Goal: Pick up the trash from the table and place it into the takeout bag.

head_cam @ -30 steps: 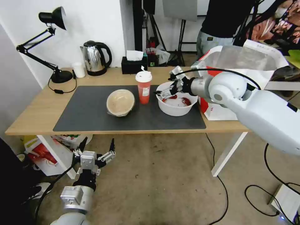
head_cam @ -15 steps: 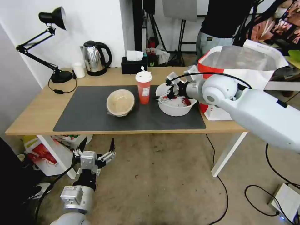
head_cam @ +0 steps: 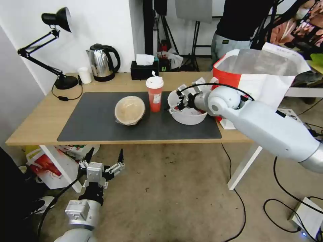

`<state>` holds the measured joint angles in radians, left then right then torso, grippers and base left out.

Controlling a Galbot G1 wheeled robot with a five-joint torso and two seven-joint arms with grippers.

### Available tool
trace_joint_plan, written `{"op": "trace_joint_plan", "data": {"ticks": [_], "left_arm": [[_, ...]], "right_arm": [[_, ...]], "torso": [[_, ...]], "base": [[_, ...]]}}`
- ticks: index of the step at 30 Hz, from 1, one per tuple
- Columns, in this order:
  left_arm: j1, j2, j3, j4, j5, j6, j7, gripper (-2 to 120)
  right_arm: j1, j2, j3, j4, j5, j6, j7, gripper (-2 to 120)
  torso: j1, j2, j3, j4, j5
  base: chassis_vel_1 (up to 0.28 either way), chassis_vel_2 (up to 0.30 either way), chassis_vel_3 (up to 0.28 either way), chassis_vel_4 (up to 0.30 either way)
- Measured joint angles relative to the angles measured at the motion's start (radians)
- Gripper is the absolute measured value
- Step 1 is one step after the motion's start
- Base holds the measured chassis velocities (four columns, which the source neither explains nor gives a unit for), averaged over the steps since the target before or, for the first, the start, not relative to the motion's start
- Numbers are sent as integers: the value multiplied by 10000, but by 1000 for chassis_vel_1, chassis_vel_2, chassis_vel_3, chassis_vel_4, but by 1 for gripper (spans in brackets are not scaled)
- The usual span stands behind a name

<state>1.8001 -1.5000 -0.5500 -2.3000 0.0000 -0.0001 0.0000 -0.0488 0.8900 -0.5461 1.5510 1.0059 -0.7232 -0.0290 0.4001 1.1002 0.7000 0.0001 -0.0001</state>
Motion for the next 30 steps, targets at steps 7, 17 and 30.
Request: {"op": "trace_joint_plan", "data": {"ticks": [7, 17, 30], "left_arm": [[0, 0, 0, 1, 0, 0, 0, 100], [0, 0, 0, 0, 0, 0, 0, 100], [0, 0, 0, 0, 0, 0, 0, 100]], "right_arm": [[-135, 84, -1, -64, -27, 0, 185, 100], [-103, 40, -55, 3, -32, 0, 283, 100], [80, 414, -517, -61, -35, 1, 864, 100]], "torso": [[0, 0, 0, 0, 0], [0, 0, -1, -1, 1], [0, 0, -1, 1, 0]], "base": [[0, 0, 0, 0], [0, 0, 0, 0], [0, 0, 0, 0]]}}
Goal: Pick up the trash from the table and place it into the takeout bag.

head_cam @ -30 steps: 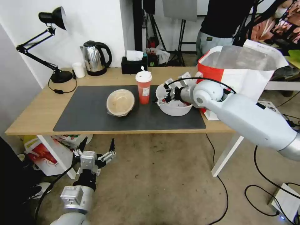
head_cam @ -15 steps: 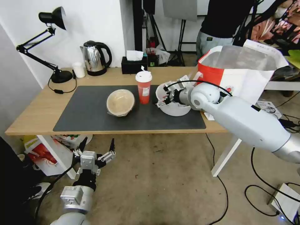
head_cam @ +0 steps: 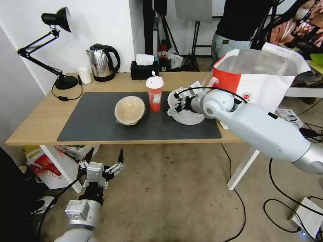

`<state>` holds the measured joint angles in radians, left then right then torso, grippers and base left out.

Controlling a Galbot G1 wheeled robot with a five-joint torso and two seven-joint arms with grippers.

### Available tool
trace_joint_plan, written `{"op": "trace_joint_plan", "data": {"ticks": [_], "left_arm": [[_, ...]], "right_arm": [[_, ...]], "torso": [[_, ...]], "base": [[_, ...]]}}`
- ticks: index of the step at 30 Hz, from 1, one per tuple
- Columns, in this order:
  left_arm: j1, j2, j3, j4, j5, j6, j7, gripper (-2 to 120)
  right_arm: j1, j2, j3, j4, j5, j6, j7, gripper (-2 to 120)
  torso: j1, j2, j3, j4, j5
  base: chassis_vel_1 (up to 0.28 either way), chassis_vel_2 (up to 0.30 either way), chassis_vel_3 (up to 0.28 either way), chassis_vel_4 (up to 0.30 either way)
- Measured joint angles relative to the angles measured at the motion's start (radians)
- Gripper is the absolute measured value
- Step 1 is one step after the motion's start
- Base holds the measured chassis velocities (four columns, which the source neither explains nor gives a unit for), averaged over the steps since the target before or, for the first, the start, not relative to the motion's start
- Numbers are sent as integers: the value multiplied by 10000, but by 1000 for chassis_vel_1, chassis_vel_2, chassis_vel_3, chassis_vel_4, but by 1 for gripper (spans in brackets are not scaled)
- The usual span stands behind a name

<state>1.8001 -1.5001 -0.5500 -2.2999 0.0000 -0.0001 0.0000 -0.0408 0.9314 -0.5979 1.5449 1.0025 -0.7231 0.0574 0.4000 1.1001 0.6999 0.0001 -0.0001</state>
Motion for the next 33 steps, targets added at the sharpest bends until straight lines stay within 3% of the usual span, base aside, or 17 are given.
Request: {"op": "trace_joint_plan", "data": {"ticks": [19, 26, 28, 30, 32, 33], "left_arm": [[0, 0, 0, 0, 0, 0, 0, 100], [0, 0, 0, 0, 0, 0, 0, 100], [0, 0, 0, 0, 0, 0, 0, 100], [0, 0, 0, 0, 0, 0, 0, 100], [0, 0, 0, 0, 0, 0, 0, 100], [0, 0, 0, 0, 0, 0, 0, 100]], "right_arm": [[104, 241, -334, -197, -1, 0, 287, 100], [-36, 248, -361, -201, 21, -1, 475, 81], [-41, 267, -345, -210, 64, -1, 484, 68], [-29, 268, -339, -212, 81, -1, 484, 66], [48, 246, -314, -207, 148, -1, 487, 54], [48, 246, -314, -207, 148, -1, 487, 54]], "torso": [[-1, 0, 0, -1, 0], [0, 0, 1, -2, 1], [0, 0, 0, -1, 1], [0, 0, 0, 0, 1], [0, 0, 0, -1, 0], [0, 0, 0, -1, 0]], "base": [[0, 0, 0, 0], [0, 0, 0, 0], [0, 0, 0, 0], [0, 0, 0, 0], [0, 0, 0, 0], [0, 0, 0, 0]]}}
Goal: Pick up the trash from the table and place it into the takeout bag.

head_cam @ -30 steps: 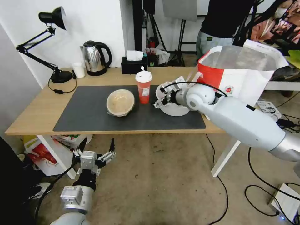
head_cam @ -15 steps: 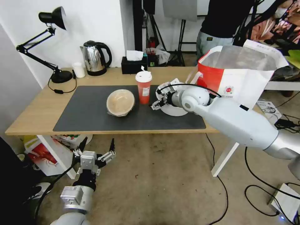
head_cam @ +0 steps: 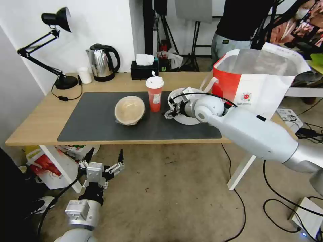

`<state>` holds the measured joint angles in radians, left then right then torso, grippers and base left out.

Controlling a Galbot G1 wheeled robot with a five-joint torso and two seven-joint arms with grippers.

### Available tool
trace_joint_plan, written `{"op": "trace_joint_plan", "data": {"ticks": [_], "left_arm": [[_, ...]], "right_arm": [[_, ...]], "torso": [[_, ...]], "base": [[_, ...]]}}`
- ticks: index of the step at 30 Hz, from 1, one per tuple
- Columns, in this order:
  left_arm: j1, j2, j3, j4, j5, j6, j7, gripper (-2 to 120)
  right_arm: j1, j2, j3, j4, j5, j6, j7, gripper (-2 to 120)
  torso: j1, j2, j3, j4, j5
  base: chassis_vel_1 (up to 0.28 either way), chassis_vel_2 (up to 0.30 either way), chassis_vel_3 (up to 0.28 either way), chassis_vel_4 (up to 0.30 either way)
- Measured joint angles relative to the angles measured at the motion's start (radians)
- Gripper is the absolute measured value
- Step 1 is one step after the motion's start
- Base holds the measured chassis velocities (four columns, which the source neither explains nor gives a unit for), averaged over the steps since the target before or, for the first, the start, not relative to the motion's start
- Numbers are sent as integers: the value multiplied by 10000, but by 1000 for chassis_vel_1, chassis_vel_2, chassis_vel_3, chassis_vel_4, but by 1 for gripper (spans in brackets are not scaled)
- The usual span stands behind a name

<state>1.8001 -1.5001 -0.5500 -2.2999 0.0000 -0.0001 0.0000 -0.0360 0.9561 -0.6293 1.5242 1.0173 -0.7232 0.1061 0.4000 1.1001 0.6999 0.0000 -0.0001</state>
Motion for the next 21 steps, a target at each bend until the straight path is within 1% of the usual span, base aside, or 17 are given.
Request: {"op": "trace_joint_plan", "data": {"ticks": [3, 4, 5, 8, 9, 10, 11, 12, 13, 15, 21], "left_arm": [[0, 1, 0, 0, 0, 0, 0, 100], [0, 1, 0, 0, 0, 0, 0, 100], [0, 1, 0, 0, 0, 0, 0, 100], [0, 1, 0, 0, 0, 0, 0, 100], [0, 1, 0, 0, 0, 0, 0, 100], [0, 1, 0, 0, -1, 0, 0, 100], [0, 1, 0, 0, 0, 0, 0, 100], [0, 0, 0, 0, 0, 0, 0, 100], [0, 1, 0, 0, 0, 0, 0, 100], [0, 0, 0, 0, 0, 0, 0, 100], [0, 1, 0, 0, -1, 0, 0, 100]], "right_arm": [[46, -60, 0, 58, 65, 0, 13, 41], [46, -60, 0, 58, 65, 0, 13, 41], [48, -78, 0, 74, 83, 0, 18, 34], [36, -120, 3, 202, 195, 0, 107, 21], [36, -120, 3, 202, 195, 0, 107, 21], [32, -141, 8, 308, 284, 0, 187, 16], [33, -146, 8, 325, 295, 0, 197, 14], [40, -192, 2, 475, 366, 0, 249, 6], [49, -214, -10, 541, 393, 0, 281, 2], [52, -221, -24, 571, 413, 0, 309, 0], [-28, -212, -58, 619, 451, 0, 446, 0]], "torso": [[0, 0, 0, -1, 0], [0, 0, 0, -1, 0], [0, 0, 0, 0, 1], [0, 0, 0, -1, 1], [0, 0, 0, -1, 1], [0, 0, 0, 0, 1], [0, 0, 0, 0, 1], [0, 0, 0, 0, 1], [-1, 0, 0, 0, 0], [0, 0, 0, 0, -1], [0, 0, 0, 0, 2]], "base": [[0, 0, 0, 0], [0, 0, 0, 0], [0, 0, 0, 0], [0, 0, 0, 0], [0, 0, 0, 0], [0, 0, 0, 0], [0, 0, 0, 0], [0, 0, 0, 0], [0, 0, 0, 0], [0, 0, 0, 0], [0, 0, 0, 0]]}}
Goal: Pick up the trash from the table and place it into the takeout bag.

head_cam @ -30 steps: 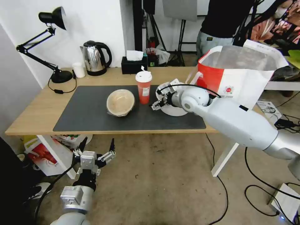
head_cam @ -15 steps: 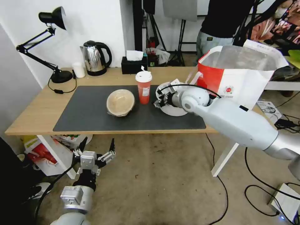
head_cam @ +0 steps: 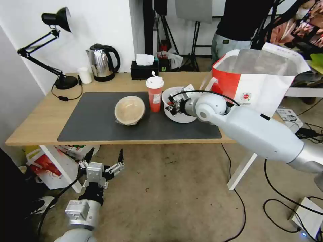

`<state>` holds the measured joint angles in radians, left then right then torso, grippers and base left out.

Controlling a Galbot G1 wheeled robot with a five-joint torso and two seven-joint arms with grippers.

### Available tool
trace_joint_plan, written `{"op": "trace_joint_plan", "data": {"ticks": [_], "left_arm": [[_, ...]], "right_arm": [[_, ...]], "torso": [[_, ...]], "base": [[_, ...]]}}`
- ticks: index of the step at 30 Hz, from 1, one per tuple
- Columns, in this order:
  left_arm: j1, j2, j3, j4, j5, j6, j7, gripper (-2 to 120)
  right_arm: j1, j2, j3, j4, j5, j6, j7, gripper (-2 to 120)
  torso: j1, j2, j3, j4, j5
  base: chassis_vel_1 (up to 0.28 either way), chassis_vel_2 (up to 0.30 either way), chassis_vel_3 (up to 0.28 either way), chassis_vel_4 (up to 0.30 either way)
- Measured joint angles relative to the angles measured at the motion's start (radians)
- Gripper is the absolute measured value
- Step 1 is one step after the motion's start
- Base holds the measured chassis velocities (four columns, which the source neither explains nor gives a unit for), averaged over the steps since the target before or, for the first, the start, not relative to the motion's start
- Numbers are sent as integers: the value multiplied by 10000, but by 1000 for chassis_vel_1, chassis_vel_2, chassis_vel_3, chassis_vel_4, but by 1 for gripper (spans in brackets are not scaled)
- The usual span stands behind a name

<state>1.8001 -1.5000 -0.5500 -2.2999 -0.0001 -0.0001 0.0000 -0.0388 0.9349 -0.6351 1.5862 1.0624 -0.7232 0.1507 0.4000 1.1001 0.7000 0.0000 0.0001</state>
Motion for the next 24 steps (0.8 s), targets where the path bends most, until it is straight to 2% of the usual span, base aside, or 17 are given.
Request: {"op": "trace_joint_plan", "data": {"ticks": [9, 24], "left_arm": [[0, 0, 0, 0, 0, 0, 1, 100], [0, 0, 0, 0, 0, 0, 0, 100]], "right_arm": [[87, -41, -4, 114, 205, 1, 299, 0], [809, -946, -319, 675, 173, 0, 246, 0]], "torso": [[0, 0, 0, 1, -1], [0, 0, 0, 0, -1]], "base": [[0, 0, 0, 0], [0, 0, 0, 0]]}}
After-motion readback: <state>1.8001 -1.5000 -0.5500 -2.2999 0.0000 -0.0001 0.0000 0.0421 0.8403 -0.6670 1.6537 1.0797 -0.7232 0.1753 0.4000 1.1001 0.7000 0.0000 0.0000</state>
